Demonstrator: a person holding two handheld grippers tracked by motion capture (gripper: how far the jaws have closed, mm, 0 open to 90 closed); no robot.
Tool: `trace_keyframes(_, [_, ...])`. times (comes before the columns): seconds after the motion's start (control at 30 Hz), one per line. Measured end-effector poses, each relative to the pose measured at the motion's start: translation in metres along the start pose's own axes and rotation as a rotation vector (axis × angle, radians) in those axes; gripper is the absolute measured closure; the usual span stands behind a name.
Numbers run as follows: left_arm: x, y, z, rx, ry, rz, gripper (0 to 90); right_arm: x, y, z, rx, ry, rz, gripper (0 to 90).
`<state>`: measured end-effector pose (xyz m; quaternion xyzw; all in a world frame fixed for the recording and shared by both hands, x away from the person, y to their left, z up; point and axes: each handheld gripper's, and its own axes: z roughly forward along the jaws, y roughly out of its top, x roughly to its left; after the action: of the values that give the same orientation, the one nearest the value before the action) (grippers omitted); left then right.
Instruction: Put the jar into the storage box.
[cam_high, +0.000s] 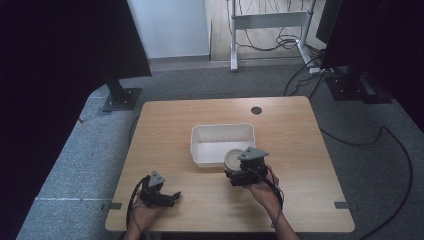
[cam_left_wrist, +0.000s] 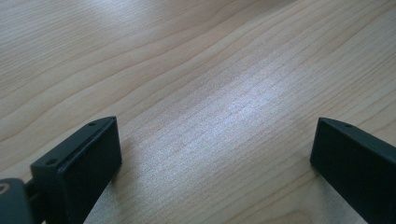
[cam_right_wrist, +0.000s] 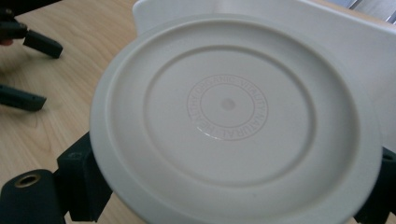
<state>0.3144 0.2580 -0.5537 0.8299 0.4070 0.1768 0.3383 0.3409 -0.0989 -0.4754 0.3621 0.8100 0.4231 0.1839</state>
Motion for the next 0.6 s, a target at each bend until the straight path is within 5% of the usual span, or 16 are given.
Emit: trace_keyframes(0.6, [0.000,0.000,0.000,0.001,0.000,0.001,1.6,-0.006,0.028,0.028,-0.014,-0.024,0.001,9.5])
